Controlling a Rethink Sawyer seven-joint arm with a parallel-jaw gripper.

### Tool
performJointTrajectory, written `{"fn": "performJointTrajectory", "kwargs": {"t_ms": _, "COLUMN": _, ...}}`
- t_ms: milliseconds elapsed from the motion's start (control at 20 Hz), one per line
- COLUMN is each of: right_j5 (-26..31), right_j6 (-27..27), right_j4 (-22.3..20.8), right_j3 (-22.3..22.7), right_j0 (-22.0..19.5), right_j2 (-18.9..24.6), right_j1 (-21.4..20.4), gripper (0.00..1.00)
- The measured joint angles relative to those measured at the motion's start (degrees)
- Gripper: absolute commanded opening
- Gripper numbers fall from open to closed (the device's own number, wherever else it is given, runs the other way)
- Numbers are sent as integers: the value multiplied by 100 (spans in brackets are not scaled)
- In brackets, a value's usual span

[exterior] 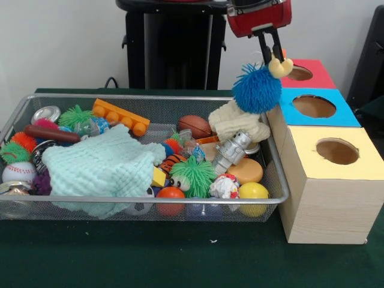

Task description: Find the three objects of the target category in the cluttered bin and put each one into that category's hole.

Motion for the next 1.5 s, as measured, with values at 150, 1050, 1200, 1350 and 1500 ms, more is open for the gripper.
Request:
{"fn": "performJointTrajectory", "kwargs": {"t_ms": 150, "right_j5": 1, "right_j6": 0, "right_j4": 0, "right_j3": 1, "right_j0": 154, "right_j2": -63, "right_j1": 69, "gripper": 0}}
{"fn": "performJointTrajectory", "kwargs": {"t_ms": 1050, "right_j5": 0, "right_j6": 0, "right_j4": 39, "right_j3": 119, "right_j0": 599, "right_j2": -240, "right_j1": 180, "gripper": 0}}
{"fn": "performJointTrajectory", "kwargs": {"t_ms": 1200, "right_j5": 0, "right_j6": 0, "right_j4": 58, "right_j3": 121, "right_j0": 695, "right_j2": -356, "right_j1": 180, "gripper": 0}}
{"fn": "performJointTrajectory", "kwargs": {"t_ms": 1350, "right_j5": 0, "right_j6": 0, "right_j4": 66, "right_j3": 122, "right_j0": 746, "right_j2": -422, "right_j1": 180, "gripper": 0}}
{"fn": "performJointTrajectory", "kwargs": {"t_ms": 1500, "right_j5": 0, "right_j6": 0, "right_j4": 81, "right_j3": 122, "right_j0": 812, "right_j2": -510, "right_j1": 180, "gripper": 0}}
